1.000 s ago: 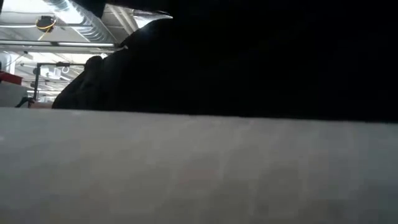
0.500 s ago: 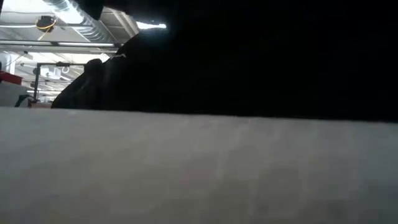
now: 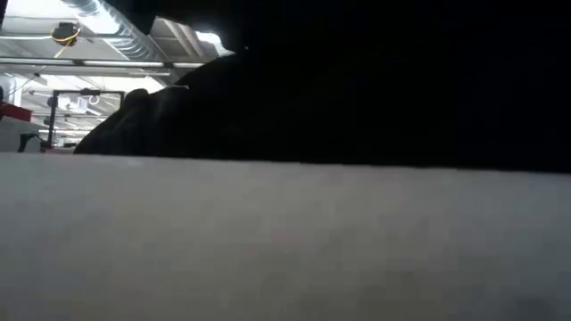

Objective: Unpack backpack
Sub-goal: Remove the white charger cable from the black bag

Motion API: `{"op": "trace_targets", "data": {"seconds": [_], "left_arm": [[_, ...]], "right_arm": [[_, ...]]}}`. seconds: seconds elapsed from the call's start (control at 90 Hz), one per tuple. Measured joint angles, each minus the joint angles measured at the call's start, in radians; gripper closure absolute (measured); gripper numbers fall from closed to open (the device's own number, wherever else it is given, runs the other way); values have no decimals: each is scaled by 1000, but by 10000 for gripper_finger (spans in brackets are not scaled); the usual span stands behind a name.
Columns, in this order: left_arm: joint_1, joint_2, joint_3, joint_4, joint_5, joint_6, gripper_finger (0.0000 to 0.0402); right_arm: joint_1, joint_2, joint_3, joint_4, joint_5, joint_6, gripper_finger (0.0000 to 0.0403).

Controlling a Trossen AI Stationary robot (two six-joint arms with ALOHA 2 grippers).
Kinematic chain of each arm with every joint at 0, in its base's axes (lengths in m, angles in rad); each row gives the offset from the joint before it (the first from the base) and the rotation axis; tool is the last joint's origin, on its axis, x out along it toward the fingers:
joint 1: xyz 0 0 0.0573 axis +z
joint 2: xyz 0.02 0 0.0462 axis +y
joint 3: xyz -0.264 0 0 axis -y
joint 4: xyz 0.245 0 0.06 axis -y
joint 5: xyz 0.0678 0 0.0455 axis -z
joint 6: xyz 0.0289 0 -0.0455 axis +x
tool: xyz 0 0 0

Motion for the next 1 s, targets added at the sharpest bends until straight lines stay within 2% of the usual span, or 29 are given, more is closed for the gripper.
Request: {"op": "trace_targets", "data": {"seconds": [0.133,0.444,0.678,0.878,1.0], "left_arm": [[23,1,-3,29,-89,51,401],[99,-55,-3,74,-408,268,402],[191,-116,-1,129,-478,338,401],[275,-141,-1,160,-500,306,401],[290,-144,-33,62,-471,171,401]], "right_arm": [[-39,0,0,-24,75,0,403],[-169,-42,1,-70,248,47,403],[-301,-87,1,-110,508,22,403],[-393,-89,1,-76,517,68,403],[-383,-88,1,-82,355,140,403]]}}
